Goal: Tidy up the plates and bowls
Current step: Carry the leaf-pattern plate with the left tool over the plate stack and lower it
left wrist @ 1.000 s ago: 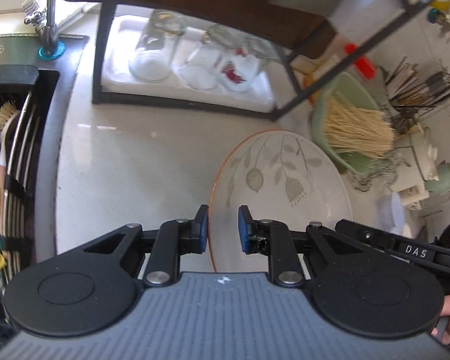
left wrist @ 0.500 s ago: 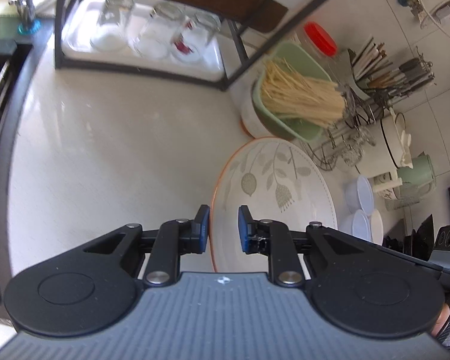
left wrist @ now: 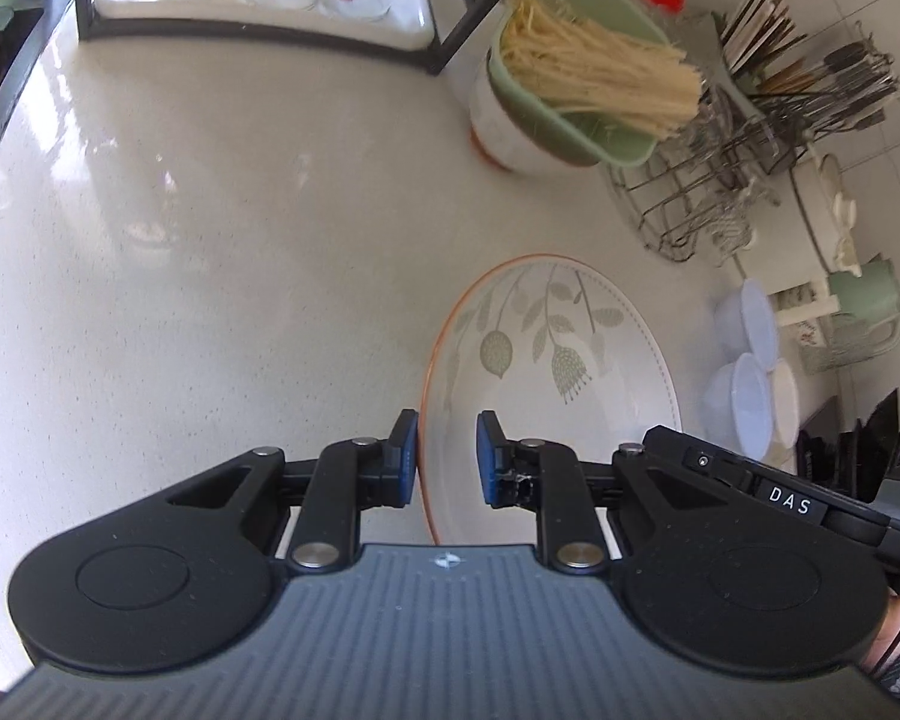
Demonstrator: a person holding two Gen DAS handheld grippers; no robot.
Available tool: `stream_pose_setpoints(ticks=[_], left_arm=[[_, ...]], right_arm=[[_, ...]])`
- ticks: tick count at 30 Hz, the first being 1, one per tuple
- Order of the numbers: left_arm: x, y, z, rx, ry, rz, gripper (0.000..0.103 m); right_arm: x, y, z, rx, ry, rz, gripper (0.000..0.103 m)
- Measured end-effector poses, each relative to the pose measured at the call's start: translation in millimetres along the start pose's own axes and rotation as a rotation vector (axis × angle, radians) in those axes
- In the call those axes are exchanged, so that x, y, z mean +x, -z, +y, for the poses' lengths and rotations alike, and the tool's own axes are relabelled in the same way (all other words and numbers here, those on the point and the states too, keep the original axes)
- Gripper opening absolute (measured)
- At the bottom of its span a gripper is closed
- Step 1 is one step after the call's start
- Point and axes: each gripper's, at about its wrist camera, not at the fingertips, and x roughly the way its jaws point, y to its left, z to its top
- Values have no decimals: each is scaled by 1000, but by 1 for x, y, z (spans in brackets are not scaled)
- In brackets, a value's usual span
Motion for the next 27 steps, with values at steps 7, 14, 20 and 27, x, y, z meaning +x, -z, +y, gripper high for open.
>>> stream_pose_setpoints(ticks=[7, 14, 20, 27], left_arm=[[9, 6, -13, 23, -63, -7, 23], [15, 9, -32, 62, -166, -35, 23], [21, 10, -42, 76, -237, -58, 23], [32, 13, -51, 79, -267, -54, 23]], right_arm=[[15, 15, -8, -52, 29, 7, 19], [23, 30, -8, -124, 58, 9, 19], [23, 33, 0, -191, 92, -17, 19], [18, 30, -7, -187, 121, -38, 19]])
